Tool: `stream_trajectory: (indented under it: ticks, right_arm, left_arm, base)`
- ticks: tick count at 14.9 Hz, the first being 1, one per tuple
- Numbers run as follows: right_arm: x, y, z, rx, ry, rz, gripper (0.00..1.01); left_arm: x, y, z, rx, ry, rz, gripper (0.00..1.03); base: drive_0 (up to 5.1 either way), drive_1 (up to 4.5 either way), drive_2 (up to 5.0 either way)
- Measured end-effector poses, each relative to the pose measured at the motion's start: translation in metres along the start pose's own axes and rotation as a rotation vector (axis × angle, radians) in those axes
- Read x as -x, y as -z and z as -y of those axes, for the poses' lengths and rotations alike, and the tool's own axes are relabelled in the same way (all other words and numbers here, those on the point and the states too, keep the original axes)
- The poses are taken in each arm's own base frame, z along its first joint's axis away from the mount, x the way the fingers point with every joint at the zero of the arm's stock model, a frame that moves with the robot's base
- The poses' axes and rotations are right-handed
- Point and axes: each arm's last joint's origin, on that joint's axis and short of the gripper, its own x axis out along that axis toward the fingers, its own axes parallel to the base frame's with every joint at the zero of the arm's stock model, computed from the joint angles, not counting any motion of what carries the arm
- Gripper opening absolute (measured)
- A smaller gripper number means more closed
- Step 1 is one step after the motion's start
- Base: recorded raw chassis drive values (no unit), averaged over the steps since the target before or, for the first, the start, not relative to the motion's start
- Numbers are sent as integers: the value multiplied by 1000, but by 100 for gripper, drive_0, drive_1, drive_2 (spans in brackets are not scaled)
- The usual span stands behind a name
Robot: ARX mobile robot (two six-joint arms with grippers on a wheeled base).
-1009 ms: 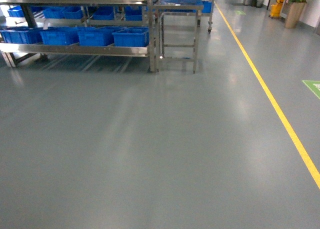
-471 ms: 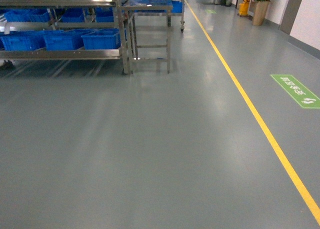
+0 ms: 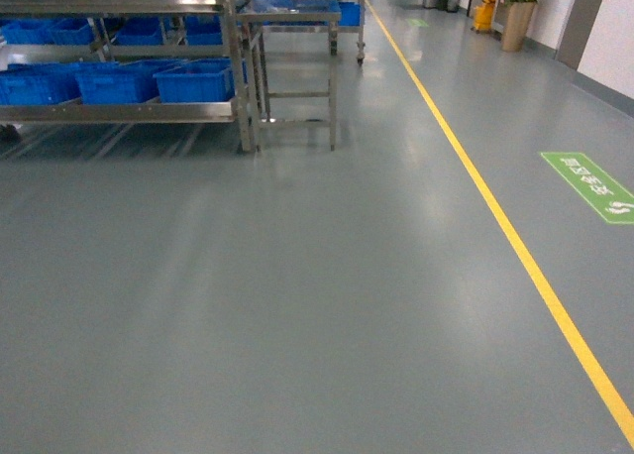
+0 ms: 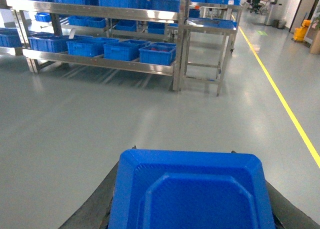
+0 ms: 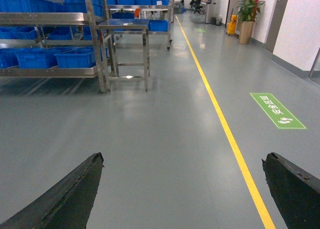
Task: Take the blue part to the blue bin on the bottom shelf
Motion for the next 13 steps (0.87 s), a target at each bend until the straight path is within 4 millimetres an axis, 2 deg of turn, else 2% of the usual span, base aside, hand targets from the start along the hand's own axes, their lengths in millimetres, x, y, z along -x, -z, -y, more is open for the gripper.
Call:
stream_trajectory:
  ticks: [13]
  right_arm:
    - [0,0,0,0,0,3,98]
  left_arm:
    - [0,0,0,4,0,3,43]
  base:
    - [2,411,-407]
